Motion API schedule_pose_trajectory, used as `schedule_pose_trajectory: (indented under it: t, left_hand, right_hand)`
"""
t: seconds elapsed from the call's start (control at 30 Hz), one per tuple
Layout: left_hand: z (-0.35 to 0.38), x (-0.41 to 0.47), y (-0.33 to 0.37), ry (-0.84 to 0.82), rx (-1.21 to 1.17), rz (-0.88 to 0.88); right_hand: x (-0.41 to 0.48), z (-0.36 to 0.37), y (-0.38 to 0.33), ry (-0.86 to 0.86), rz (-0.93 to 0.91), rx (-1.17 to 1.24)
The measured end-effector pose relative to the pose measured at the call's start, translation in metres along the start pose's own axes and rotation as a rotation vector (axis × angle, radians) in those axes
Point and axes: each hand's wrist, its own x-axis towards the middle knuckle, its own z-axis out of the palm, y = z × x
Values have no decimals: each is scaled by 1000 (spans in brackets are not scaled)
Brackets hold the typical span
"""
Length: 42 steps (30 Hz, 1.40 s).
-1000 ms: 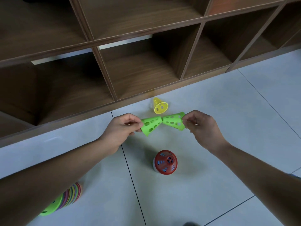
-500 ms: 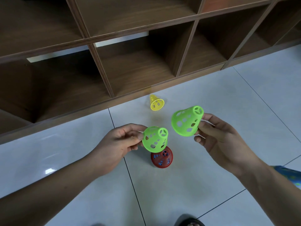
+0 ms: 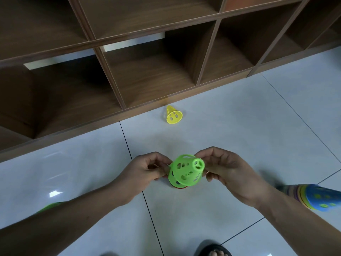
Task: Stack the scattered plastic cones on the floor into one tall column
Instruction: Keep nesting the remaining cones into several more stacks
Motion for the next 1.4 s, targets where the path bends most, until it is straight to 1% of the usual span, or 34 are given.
schedule_pose_trajectory:
  t: [0.1,0.17,0.27,0.4,0.6,0.7,0.87,1.03,1.2,1.33,1.4]
  left_hand:
    - [-3,6,-8,46,52,-35]
    - [-5,11,-10,81,66,-54]
    - [-9,24,-10,115,79,-72]
    - [-15,52,-7,106,115,-63]
    - [-19,105,5,101,299,-46]
    - [-20,129,14,114,334,-40]
    - [-19,160,35,122,256,-46]
    - [-25,192,41,106,49,-152]
    - [-34,203,30,66,-13,-231]
    - [-37,189,28,171,-63,-182]
    - [-35,173,31,230,-43,-132]
  right_hand:
    - [2,-3,9,36,139,-89]
    - [3,-6,13,67,197,-155]
    - [2,-10,18,94,222,-219]
    - [1,-13,23,66,253,-216]
    - [3,-17,31,56,287,-246]
    - [5,-20,36,75,308,-256]
    - [7,-24,43,95,338,-262]
    - [9,-25,45,108,349,-277]
    - [7,-29,50,115,357,-279]
    - [4,-35,55,124,355,-280]
    - [2,-38,57,129,355,-283]
